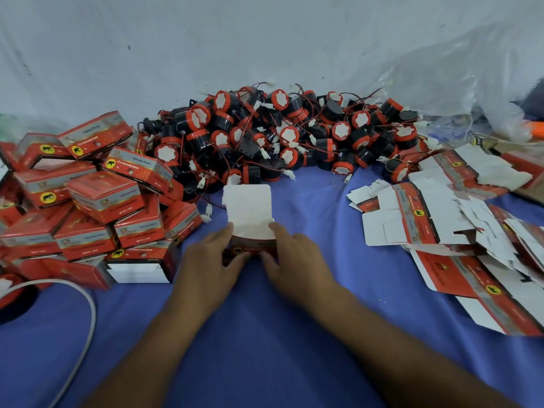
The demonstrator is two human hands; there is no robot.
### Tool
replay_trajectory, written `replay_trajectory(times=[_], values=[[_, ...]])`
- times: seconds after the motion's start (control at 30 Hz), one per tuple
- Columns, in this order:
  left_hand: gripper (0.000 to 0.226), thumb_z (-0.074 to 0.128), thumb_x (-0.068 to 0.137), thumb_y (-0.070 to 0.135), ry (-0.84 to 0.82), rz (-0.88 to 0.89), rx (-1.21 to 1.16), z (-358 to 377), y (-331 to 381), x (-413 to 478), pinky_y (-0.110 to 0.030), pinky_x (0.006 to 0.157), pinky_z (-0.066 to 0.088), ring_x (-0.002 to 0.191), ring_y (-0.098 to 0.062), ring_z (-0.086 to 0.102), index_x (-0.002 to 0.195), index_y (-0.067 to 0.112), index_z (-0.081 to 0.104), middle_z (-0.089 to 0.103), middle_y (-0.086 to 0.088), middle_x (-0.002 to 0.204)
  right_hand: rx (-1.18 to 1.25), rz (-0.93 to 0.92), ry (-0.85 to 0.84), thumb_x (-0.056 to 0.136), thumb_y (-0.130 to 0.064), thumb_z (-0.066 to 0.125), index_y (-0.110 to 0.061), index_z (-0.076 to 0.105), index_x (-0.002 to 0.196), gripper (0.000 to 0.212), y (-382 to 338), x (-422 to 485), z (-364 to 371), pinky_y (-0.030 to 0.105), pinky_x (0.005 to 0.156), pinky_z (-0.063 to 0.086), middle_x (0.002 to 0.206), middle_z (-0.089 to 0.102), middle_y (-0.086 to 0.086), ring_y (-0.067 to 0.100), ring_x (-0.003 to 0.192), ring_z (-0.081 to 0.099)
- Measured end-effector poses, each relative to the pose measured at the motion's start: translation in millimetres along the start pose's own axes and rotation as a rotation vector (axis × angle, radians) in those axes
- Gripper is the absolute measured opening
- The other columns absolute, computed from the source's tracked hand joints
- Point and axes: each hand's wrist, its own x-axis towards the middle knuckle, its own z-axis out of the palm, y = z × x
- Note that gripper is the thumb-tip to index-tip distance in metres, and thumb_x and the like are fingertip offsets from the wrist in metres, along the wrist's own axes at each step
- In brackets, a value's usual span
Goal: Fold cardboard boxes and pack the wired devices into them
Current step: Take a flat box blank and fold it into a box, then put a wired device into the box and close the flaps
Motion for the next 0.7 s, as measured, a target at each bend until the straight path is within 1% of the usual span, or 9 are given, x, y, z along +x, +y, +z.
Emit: replay_trajectory(times=[0.07, 0.1, 0.17, 0.23, 0.3, 0.4, 0.47, 0.53, 0.7], values=[[0.045, 0.075, 0.087, 0.018, 0.051, -0.103, -0.191, 1, 1, -3, 0.001, 0.084, 0.039, 0.100, -0.001, 0.061, 0.130, 0.015, 0.064, 0.066, 0.010, 0.114, 0.059, 0.026, 0.002, 0.099, -0.027, 0.051, -0.013, 0.039, 0.143, 0.048, 0, -4, 4, 0.040, 0.081, 0.046, 0.113, 0.066, 0.011, 0.032, 0.104, 0.059], [0.042, 0.076, 0.086, 0.019, 0.054, -0.165, -0.243, 1, -1, -2, 0.004, 0.079, 0.037, 0.101, -0.001, 0.060, 0.127, 0.018, 0.064, 0.065, 0.013, 0.113, 0.107, 0.036, 0.002, 0.099, -0.027, 0.051, -0.013, 0.036, 0.145, 0.050, 2, -4, 4, 0.041, 0.086, 0.046, 0.115, 0.068, 0.010, 0.030, 0.107, 0.059], [0.036, 0.077, 0.084, 0.022, 0.004, -0.249, -0.325, -1, -7, 1, -0.002, 0.079, 0.037, 0.107, -0.006, 0.057, 0.117, 0.025, 0.061, 0.062, 0.014, 0.116, 0.326, 0.141, -0.039, 0.101, -0.034, 0.050, -0.016, 0.034, 0.143, 0.049, 7, 0, -3, 0.036, 0.083, 0.047, 0.098, 0.074, -0.002, 0.014, 0.096, 0.063], [0.037, 0.078, 0.083, 0.025, -0.042, -0.275, -0.355, -2, -13, 6, -0.012, 0.088, 0.036, 0.114, -0.004, 0.050, 0.112, 0.025, 0.055, 0.054, 0.015, 0.124, 0.519, 0.269, -0.063, 0.101, -0.044, 0.044, -0.023, 0.051, 0.119, 0.029, 16, 9, -8, 0.032, 0.067, 0.047, 0.071, 0.070, -0.010, 0.007, 0.071, 0.060], [0.037, 0.079, 0.082, 0.029, -0.065, -0.273, -0.365, -2, -14, 6, -0.009, 0.084, 0.036, 0.109, 0.006, 0.049, 0.107, 0.029, 0.052, 0.052, 0.019, 0.121, 0.552, 0.350, -0.010, 0.102, -0.043, 0.040, -0.010, 0.058, 0.089, 0.040, 30, 27, -9, 0.037, 0.071, 0.047, 0.073, 0.068, 0.000, 0.019, 0.073, 0.058], [0.037, 0.081, 0.079, 0.030, -0.050, -0.268, -0.388, -2, -13, 5, -0.002, 0.073, 0.038, 0.103, 0.013, 0.049, 0.099, 0.033, 0.050, 0.054, 0.021, 0.109, 0.432, 0.362, 0.060, 0.101, -0.022, 0.047, -0.001, 0.059, 0.079, 0.032, 47, 68, -1, 0.039, 0.071, 0.043, 0.078, 0.064, 0.011, 0.025, 0.077, 0.056], [0.038, 0.082, 0.078, 0.030, -0.039, -0.271, -0.393, 0, -13, 5, -0.007, 0.072, 0.040, 0.101, 0.004, 0.052, 0.097, 0.032, 0.050, 0.054, 0.018, 0.106, 0.317, 0.317, 0.038, 0.098, -0.014, 0.054, -0.001, 0.068, 0.100, 0.020, 55, 99, 9, 0.038, 0.081, 0.047, 0.103, 0.069, 0.014, 0.030, 0.096, 0.061], [0.039, 0.082, 0.077, 0.030, -0.031, -0.267, -0.397, 1, -13, 5, -0.008, 0.072, 0.041, 0.100, 0.004, 0.052, 0.096, 0.033, 0.049, 0.054, 0.019, 0.105, 0.236, 0.202, 0.003, 0.097, -0.014, 0.060, 0.000, 0.061, 0.127, 0.034, 57, 130, 17, 0.035, 0.092, 0.042, 0.130, 0.058, 0.018, 0.034, 0.115, 0.056], [0.039, 0.081, 0.078, 0.033, -0.043, -0.229, -0.415, 1, -15, 6, -0.001, 0.070, 0.039, 0.098, 0.017, 0.046, 0.098, 0.034, 0.048, 0.052, 0.024, 0.105, 0.015, 0.081, -0.132, 0.096, -0.015, 0.061, -0.004, 0.032, 0.150, 0.063, 46, 204, 33, 0.047, 0.106, 0.036, 0.151, 0.037, 0.021, 0.041, 0.134, 0.037]])
